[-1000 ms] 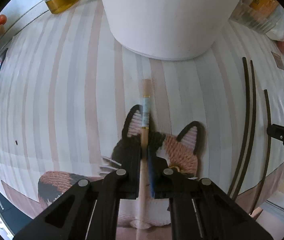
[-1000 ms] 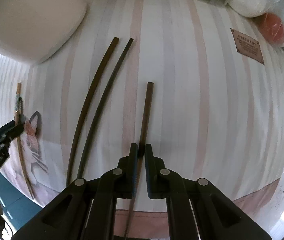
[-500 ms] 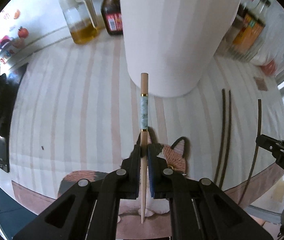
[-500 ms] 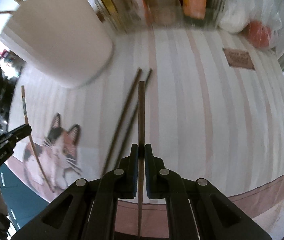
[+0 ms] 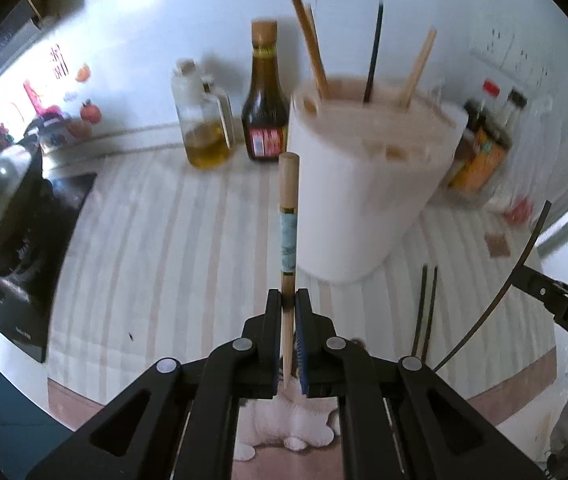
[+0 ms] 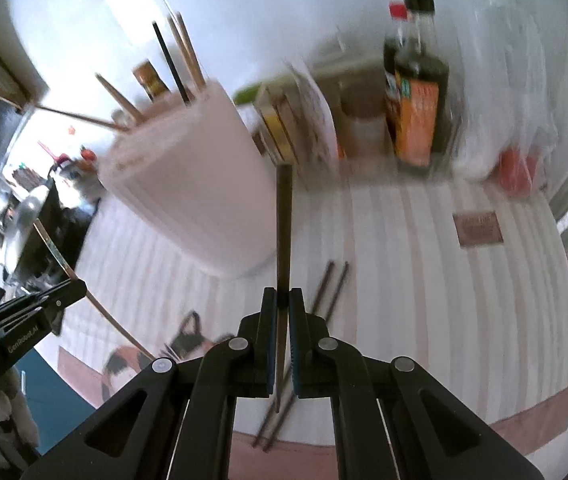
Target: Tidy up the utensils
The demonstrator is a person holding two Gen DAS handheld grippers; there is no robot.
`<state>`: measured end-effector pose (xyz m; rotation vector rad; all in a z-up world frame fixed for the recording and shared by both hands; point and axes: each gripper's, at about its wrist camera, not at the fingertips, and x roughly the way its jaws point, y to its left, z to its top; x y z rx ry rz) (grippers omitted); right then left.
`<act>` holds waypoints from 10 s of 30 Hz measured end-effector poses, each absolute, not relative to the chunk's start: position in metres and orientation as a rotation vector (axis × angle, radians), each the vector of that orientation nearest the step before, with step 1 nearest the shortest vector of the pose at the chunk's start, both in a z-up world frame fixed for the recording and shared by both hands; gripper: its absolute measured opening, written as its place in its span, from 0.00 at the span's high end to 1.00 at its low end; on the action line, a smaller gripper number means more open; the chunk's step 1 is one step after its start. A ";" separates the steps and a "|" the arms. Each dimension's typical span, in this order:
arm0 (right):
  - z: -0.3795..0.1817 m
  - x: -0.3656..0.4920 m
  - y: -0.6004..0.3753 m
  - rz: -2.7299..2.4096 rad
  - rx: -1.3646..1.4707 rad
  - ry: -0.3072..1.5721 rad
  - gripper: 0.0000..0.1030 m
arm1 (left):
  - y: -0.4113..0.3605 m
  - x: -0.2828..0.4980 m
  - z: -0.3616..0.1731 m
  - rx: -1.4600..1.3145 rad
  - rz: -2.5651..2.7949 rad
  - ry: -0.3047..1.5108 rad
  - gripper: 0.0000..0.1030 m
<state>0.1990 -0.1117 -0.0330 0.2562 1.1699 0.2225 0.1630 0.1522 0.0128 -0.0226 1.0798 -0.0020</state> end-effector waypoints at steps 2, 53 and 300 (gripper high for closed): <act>-0.022 0.205 -0.110 0.231 0.260 1.134 0.95 | 0.154 0.166 0.027 -0.029 0.005 1.045 0.96; 0.123 0.379 -0.057 0.273 0.227 0.795 0.95 | 0.129 0.345 0.143 -0.070 0.018 0.798 0.96; -0.158 0.135 -0.091 0.197 0.243 1.458 0.95 | 0.115 0.143 -0.085 0.024 -0.053 1.353 0.96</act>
